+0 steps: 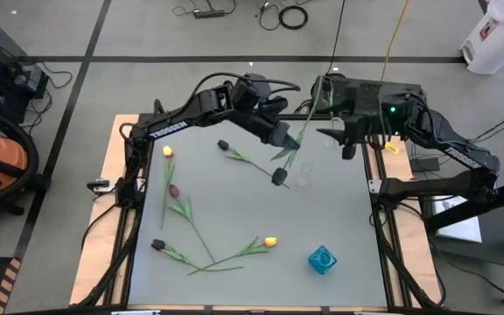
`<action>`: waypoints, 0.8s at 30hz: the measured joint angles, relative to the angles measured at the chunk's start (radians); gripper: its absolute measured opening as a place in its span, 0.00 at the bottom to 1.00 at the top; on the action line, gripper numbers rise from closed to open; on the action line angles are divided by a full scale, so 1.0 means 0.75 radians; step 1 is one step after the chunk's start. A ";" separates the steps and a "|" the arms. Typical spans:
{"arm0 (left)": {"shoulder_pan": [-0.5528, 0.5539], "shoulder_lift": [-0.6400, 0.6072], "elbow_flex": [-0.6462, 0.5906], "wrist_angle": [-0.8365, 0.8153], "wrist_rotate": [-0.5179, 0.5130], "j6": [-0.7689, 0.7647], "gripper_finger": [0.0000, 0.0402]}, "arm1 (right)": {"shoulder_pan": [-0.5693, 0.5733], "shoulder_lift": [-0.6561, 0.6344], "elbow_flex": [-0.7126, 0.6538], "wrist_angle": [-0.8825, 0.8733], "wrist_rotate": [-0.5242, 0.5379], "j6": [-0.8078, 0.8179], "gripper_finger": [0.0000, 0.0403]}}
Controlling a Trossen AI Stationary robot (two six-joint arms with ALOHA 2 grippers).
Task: Sort flowers into vase by color
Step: Put the middle black tulip into the top transparent vase
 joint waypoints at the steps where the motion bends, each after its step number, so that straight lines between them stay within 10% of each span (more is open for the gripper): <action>1: 0.004 0.000 0.000 -0.001 0.024 -0.022 0.01 | 0.014 0.004 0.000 -0.006 0.000 -0.009 0.58; 24: 0.018 0.054 -0.002 -0.035 0.219 -0.352 0.01 | 0.364 0.093 -0.001 -0.008 0.431 -0.126 0.58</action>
